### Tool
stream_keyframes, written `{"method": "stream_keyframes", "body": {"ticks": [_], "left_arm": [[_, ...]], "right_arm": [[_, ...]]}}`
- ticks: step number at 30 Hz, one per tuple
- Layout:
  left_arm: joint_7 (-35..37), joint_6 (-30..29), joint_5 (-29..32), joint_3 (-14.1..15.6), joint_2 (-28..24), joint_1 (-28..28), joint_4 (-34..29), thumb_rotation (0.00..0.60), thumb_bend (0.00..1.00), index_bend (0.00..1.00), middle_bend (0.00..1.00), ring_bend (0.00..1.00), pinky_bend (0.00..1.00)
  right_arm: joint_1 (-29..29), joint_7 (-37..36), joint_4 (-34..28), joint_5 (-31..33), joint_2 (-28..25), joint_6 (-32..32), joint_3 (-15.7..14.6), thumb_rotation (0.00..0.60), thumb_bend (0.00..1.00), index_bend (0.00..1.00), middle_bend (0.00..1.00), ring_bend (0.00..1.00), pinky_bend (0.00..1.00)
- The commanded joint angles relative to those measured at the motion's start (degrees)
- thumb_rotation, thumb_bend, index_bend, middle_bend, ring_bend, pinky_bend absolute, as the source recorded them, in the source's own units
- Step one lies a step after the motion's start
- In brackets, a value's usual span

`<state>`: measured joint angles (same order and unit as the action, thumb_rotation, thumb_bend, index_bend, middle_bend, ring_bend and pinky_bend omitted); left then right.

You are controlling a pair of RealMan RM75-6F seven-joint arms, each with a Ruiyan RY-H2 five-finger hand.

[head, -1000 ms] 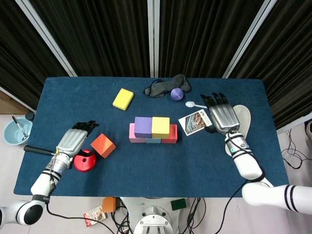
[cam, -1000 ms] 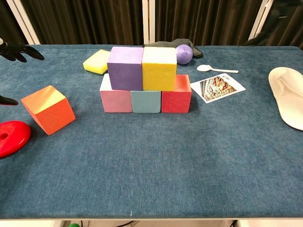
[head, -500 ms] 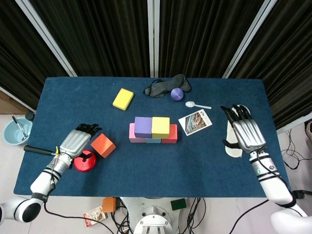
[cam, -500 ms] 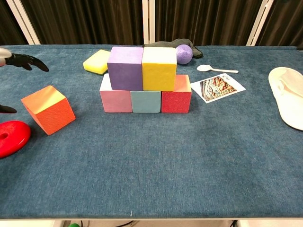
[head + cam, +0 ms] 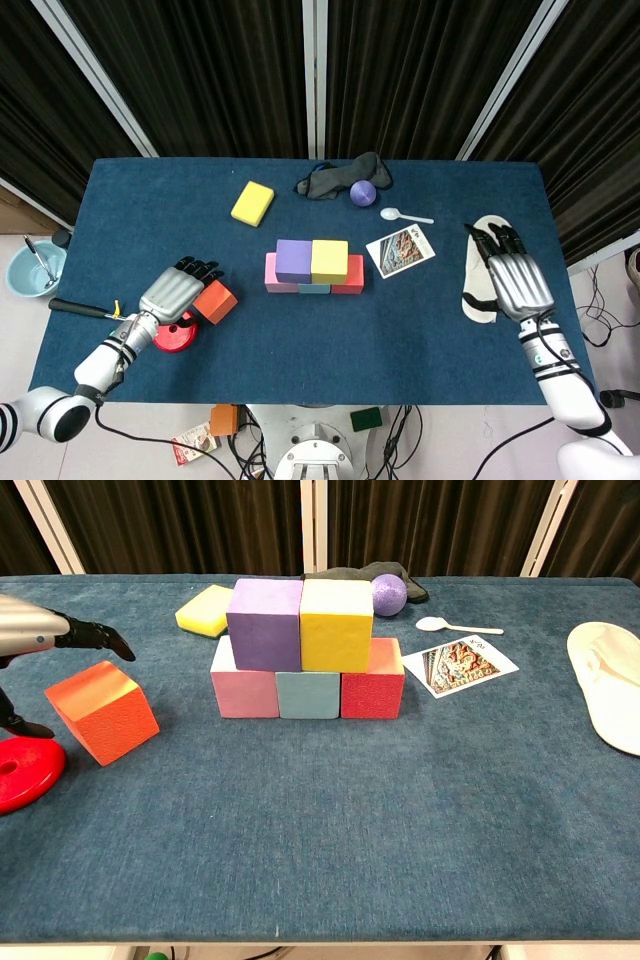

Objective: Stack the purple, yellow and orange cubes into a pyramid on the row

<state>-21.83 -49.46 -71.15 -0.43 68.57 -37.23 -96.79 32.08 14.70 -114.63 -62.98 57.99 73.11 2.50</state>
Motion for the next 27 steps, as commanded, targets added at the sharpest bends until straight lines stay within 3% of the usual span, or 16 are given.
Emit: {"method": "stream_keyframes", "body": {"ticks": [1,6,10,13,15,22,27], "left_arm": [[0.2,0.2,-0.2,0.0,0.2,-0.2,0.5,0.6,0.16,0.15,0.09,0.11,0.11],[3.8,1.4,-0.4,-0.4,1.9,-0.7,2.6,0.6,0.16,0.18,0.11,0.11,0.11],[6.7,1.6,0.4,-1.3,4.2,-0.7,5.8,0.6,0.16,0.32,0.25,0.16,0.12],[8.3,-0.6,2.2,-2.8,4.5,0.2,6.2,0.6,0.16,0.42,0.39,0.25,0.13],[9.4,-2.3,3.4,-3.9,3.0,0.9,4.7,0.6,0.16,0.45,0.45,0.3,0.14],[9.3,-9.0,9.6,-9.4,-5.3,2.7,-6.9,0.6,0.16,0.45,0.45,0.31,0.16],[8.7,-8.6,17.6,-14.3,-10.8,0.4,-17.4,0.6,0.16,0.43,0.44,0.32,0.2]], "right_arm": [[-0.7,-0.2,0.3,0.2,0.3,-0.1,0.5,0.6,0.18,0.02,0.13,0.02,0.0],[-1.7,-0.3,0.4,0.4,0.6,-0.2,1.3,0.6,0.18,0.02,0.13,0.02,0.0],[-2.2,-0.7,1.1,0.8,1.0,-0.9,2.0,0.6,0.18,0.02,0.13,0.02,0.0],[-2.7,-1.3,1.6,0.6,1.2,-1.4,2.3,0.6,0.18,0.02,0.13,0.02,0.0],[-3.2,-2.0,1.8,0.3,1.1,-1.4,2.5,0.6,0.18,0.02,0.13,0.02,0.0],[-5.8,-6.3,2.3,-2.1,-1.1,0.2,3.7,0.6,0.18,0.03,0.13,0.02,0.0],[-8.1,-10.9,3.4,-5.3,-3.0,1.1,3.7,0.6,0.18,0.03,0.13,0.02,0.01]]}}
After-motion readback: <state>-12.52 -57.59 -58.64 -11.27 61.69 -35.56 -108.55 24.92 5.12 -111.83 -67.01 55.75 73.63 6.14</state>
